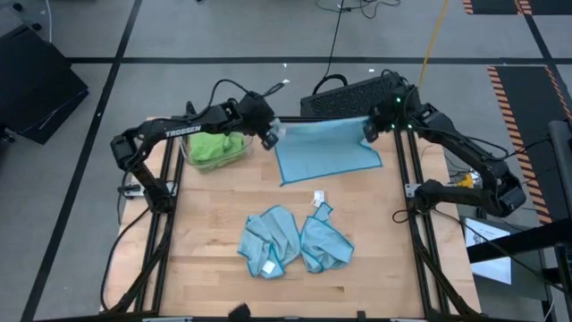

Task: Fold microfiber towels
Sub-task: Fold the top center blue microfiber cloth

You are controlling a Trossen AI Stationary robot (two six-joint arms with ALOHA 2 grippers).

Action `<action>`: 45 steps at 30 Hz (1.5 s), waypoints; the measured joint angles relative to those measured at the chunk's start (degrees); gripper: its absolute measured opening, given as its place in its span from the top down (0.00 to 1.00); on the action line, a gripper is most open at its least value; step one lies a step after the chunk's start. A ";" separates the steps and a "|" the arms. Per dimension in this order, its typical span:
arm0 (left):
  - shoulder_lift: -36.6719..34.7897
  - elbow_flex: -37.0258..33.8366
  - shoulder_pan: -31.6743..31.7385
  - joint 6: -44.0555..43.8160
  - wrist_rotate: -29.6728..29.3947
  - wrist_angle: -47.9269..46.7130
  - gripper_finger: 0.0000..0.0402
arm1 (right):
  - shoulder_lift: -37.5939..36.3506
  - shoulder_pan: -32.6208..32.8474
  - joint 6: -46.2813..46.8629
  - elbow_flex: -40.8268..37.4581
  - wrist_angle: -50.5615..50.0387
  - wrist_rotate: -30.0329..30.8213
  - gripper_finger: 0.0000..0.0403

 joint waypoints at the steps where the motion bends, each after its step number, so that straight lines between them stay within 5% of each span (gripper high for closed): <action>1: -0.85 0.00 -0.63 0.04 3.46 -0.89 0.99 | -0.91 0.17 1.48 0.00 -1.87 -4.01 1.00; 8: -10.63 0.00 -7.25 -8.53 34.68 -3.41 0.99 | -12.39 6.12 13.84 0.00 -13.83 -30.81 1.00; 11: -15.58 0.02 -9.72 -12.95 40.61 2.15 0.98 | -18.31 10.64 23.57 0.00 -10.72 -35.23 1.00; 13: -18.73 0.02 -10.17 -10.99 37.95 5.09 0.98 | -21.07 12.99 29.47 0.02 -7.13 -34.07 1.00; 19: -22.22 0.17 -5.75 -1.66 14.47 3.99 0.99 | -21.33 14.53 33.35 0.02 -3.60 -21.75 1.00; 25: -15.39 0.01 0.23 4.91 10.51 -2.50 0.98 | -14.32 14.50 23.70 0.02 -3.89 -6.17 1.00; 31: -5.17 -0.04 2.73 8.71 5.79 0.50 0.97 | -5.64 14.43 12.92 -0.81 -3.67 6.42 1.00; 42: 6.03 -0.04 2.53 6.72 4.84 5.84 0.98 | 4.00 11.88 7.31 -5.74 0.59 6.68 1.00; 45: 6.01 -0.04 1.85 8.05 4.84 4.11 0.99 | 4.33 11.18 6.46 -6.81 0.40 2.17 1.00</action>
